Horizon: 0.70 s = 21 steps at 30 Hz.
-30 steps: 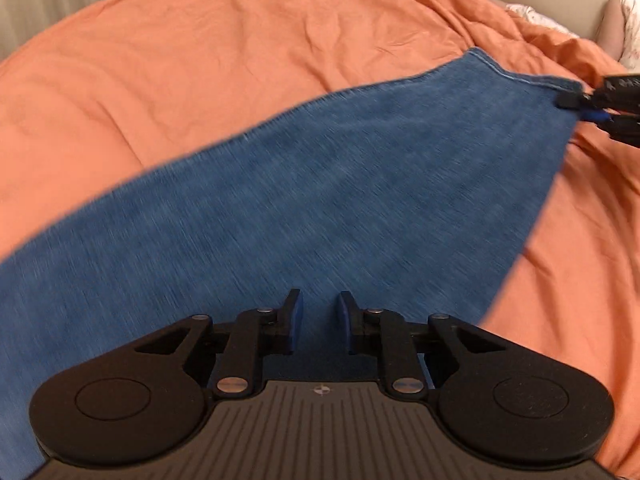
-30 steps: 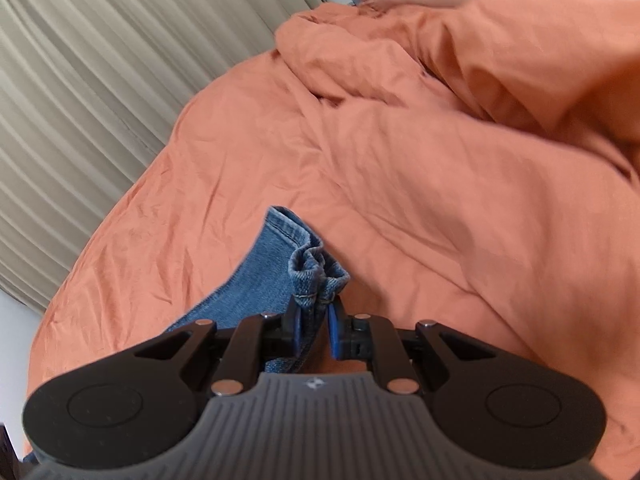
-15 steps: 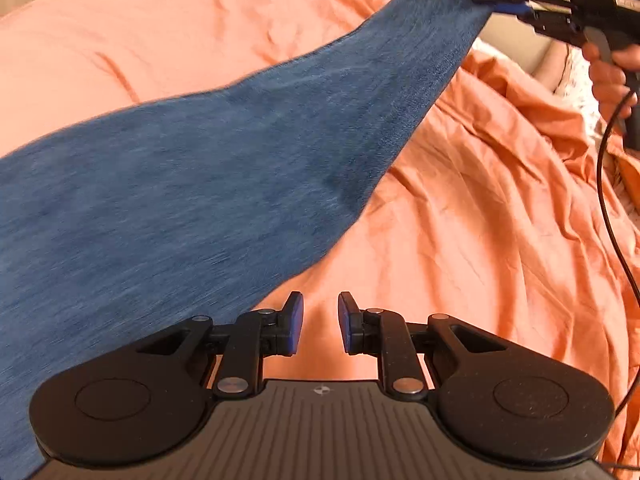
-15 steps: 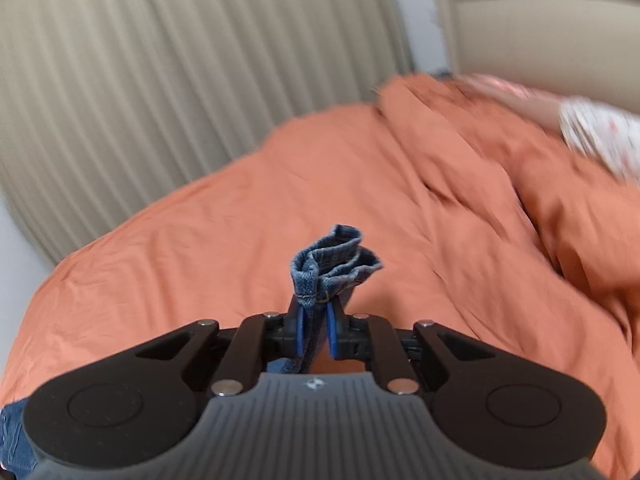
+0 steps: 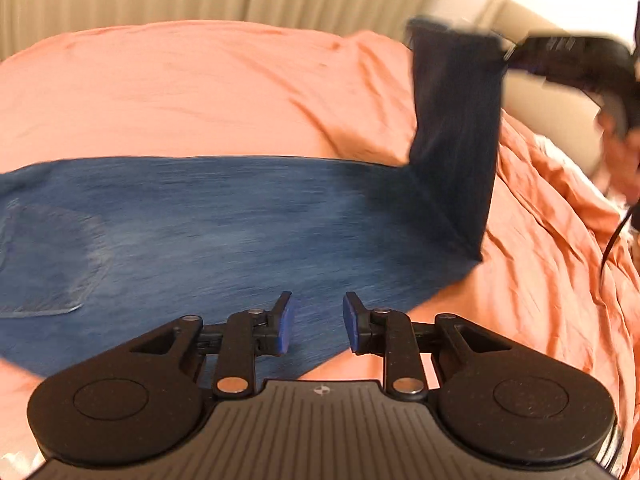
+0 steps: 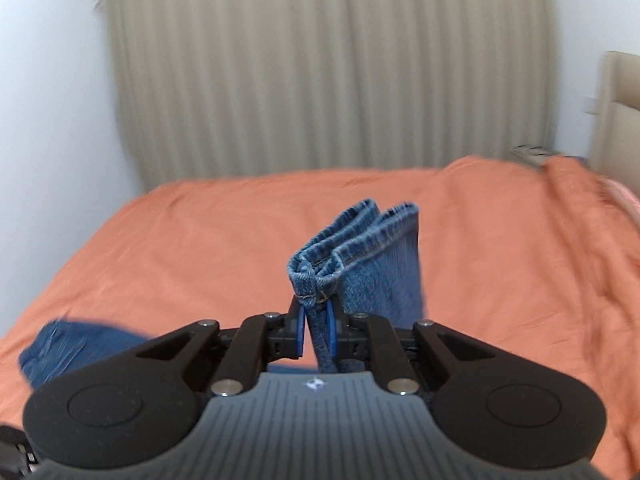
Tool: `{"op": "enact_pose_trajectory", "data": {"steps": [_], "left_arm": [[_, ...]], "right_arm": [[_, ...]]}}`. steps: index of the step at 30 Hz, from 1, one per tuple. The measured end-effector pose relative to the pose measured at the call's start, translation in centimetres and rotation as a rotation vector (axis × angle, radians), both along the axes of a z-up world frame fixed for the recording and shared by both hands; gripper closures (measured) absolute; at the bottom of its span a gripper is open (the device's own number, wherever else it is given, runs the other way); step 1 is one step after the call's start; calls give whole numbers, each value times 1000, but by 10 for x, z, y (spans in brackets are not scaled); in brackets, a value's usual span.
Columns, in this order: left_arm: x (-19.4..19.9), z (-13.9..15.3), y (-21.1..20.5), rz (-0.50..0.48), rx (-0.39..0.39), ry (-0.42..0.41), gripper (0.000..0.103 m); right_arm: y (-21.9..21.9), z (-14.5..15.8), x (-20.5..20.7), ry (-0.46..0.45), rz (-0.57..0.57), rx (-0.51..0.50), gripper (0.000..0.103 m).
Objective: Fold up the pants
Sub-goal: 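Lift the leg hem with the right gripper and carry it over toward the waistband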
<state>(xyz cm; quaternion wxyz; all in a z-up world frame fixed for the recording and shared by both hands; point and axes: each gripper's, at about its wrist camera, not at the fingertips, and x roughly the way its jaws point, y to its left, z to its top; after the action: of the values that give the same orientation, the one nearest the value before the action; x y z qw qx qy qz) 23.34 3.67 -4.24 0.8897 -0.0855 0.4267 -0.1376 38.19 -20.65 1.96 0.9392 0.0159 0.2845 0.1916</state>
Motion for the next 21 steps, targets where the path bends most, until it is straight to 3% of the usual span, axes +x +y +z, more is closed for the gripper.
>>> {"op": "enact_pose_trajectory", "data": {"steps": [4, 5, 6, 7, 8, 12, 13, 15, 18, 21], "left_arm": [[-13, -4, 32, 56, 0, 10, 69], [-16, -5, 41, 69, 1, 13, 69], [-19, -7, 48, 83, 0, 17, 69], [-21, -8, 55, 96, -3, 20, 68], [-23, -9, 62, 108, -7, 23, 67], [-29, -16, 84, 132, -31, 33, 57], [-28, -18, 88, 134, -41, 39, 55], [-23, -24, 91, 140, -71, 51, 54], [-14, -31, 95, 141, -122, 64, 53], [-7, -36, 90, 139, -127, 66, 52]], "right_arm": [[73, -58, -18, 115, 119, -33, 97], [105, -94, -31, 175, 179, -90, 97], [105, -94, -31, 175, 179, -90, 97], [118, -113, -37, 216, 206, -121, 96], [140, -148, -52, 286, 245, -218, 97], [153, -178, -68, 311, 292, -314, 91], [153, -181, -71, 325, 297, -317, 88], [146, -181, -64, 366, 307, -279, 73], [147, -171, -69, 400, 325, -248, 74], [143, -156, -66, 375, 308, -201, 73]]}}
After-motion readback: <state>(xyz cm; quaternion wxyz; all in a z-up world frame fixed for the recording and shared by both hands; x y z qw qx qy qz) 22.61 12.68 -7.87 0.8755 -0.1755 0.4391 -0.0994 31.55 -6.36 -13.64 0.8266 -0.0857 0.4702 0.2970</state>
